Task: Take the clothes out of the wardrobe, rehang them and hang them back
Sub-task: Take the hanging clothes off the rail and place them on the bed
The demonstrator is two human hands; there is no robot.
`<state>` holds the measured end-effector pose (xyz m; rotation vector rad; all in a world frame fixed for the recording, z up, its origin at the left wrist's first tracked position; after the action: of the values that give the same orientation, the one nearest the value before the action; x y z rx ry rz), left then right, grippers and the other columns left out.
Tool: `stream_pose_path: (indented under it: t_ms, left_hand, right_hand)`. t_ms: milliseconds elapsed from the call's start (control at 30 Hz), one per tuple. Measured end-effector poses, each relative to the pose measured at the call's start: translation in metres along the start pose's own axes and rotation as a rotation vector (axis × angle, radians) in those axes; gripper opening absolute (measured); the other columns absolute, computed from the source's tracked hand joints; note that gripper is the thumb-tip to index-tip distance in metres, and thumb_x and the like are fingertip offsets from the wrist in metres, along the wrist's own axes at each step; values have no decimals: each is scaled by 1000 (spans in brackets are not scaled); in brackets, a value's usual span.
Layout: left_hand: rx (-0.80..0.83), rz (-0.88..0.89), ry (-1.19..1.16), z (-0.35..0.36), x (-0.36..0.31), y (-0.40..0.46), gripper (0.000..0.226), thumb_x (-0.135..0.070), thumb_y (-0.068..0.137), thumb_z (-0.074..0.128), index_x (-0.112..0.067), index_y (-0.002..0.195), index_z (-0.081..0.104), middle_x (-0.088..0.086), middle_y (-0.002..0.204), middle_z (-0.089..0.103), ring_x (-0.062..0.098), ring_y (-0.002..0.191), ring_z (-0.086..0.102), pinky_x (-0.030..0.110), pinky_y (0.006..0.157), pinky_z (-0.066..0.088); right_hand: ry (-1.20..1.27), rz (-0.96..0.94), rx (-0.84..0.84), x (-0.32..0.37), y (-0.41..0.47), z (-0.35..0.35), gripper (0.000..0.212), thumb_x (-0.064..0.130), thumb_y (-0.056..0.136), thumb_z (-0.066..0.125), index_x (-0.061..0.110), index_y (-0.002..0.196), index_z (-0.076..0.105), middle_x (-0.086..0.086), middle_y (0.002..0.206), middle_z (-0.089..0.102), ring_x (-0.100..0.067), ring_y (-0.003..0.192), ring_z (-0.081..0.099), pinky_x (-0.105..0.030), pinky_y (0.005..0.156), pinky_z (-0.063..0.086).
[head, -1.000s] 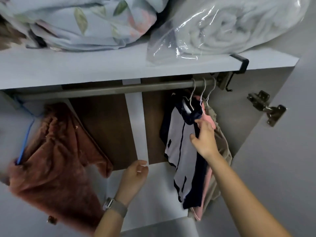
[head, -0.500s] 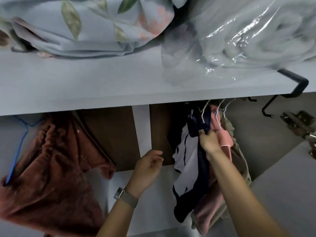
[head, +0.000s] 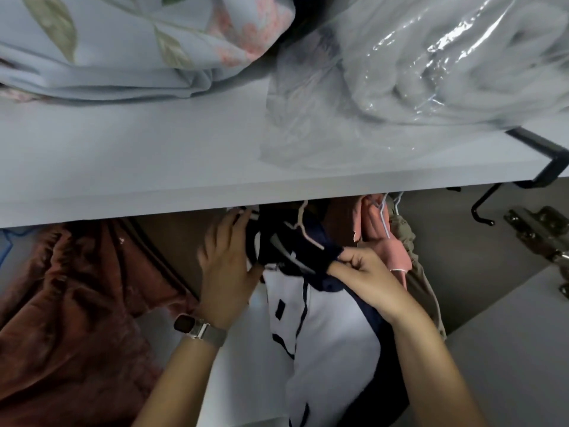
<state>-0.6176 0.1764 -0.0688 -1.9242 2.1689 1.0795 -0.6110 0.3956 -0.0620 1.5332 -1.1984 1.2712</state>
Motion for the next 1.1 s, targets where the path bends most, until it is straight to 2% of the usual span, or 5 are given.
stream_pose_path:
  t_ms: [233,400,700,933,1100]
  left_hand:
    - [240,102,-119,-23,36,-6,14,-41,66,56,-31,76,56,-5,65,64,17,64,65,35,63,49]
    - [15,-280,-381,-38,48,-47,46,-63,43,68,-20,51,52,-4,40,47,10,38,43,23,39,32]
    - [-93,-436,-160,-63,63,-67,39,-32,58,88,-8,47,58,11,45,56,11,45,48,21,40,31]
    - [-125,-407,-188,-80,74,-69,52,-57,48,74,-9,47,53,15,44,46,3,44,34,26,38,30]
    - [-24,-283,-215,-72,75,-82,56,-57,51,70,-8,43,46,13,45,35,7,47,28,31,39,32]
  right_hand:
    - [38,60,198,1,-9,1,12,7,83,64,0,84,73,-25,82,70,-28,81,64,-43,76,49]
    - [-98,-27,-485,3,7,-41,26,0,84,64,19,100,67,-7,92,69,-9,84,62,-21,80,49]
    - [-235,281,-655,-80,27,-41,44,12,87,63,4,128,50,-17,116,63,-30,105,60,-31,85,42]
    - [29,147,-639,-30,48,-20,41,32,97,51,11,63,59,8,46,61,1,44,54,-16,51,44]
    - [-10,79,-452,-31,30,-14,56,40,90,60,-1,55,47,-9,52,53,-14,48,48,-24,51,37]
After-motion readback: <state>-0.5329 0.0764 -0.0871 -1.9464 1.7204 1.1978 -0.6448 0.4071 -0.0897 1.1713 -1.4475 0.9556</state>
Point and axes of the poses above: each hand's wrist, its own y-axis towards the middle knuckle, its own z-axis out of the palm, x = y × z, the point moved 2 cm from there along y, towards the middle knuckle
